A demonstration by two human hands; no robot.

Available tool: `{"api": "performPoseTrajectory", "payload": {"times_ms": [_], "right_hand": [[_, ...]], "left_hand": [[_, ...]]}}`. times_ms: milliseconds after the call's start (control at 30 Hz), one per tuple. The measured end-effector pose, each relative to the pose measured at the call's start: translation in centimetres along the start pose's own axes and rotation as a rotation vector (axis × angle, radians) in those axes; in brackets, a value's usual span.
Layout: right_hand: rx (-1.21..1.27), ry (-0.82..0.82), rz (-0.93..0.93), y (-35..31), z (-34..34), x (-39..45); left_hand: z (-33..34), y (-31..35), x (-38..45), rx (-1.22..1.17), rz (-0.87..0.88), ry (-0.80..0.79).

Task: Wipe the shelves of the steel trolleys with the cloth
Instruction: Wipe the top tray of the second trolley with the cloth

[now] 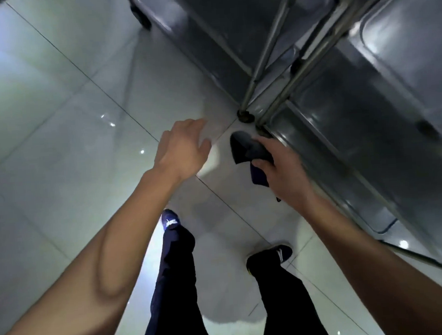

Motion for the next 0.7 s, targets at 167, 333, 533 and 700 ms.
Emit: {"api": "performPoseTrajectory", "payload": {"times_ms": [167,333,533,700], "right_hand": [[-0.019,0.009,-0.047,-11.9,-0.3,-0.4],[0.031,0.074,-0.046,-21.6,-0.7,1.8],[0.059,0.147,-0.081,-28.5,-3.3,6.0],[0.015,0.203,-0.1,-29.4,-6.4,10.2]], "left_hand": [[-11.5,-5.5,-2.3,0.069,-0.038,-0.008],[-20.1,-8.4,-3.6,0.06,0.002,0.079],[-26.3,-6.0,-0.4,0.094,0.096,0.143],[-28.9,-3.7,4.0,0.139,0.141,0.146]]}}
Point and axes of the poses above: each hand's wrist, its own x-axis towards the middle knuckle, its own z-axis out of the palm, y = z × x, the point moved 9 cm from there along x, towards the middle knuckle, and after that the axes turned 1 degree about -y, right-handed, at the moved point
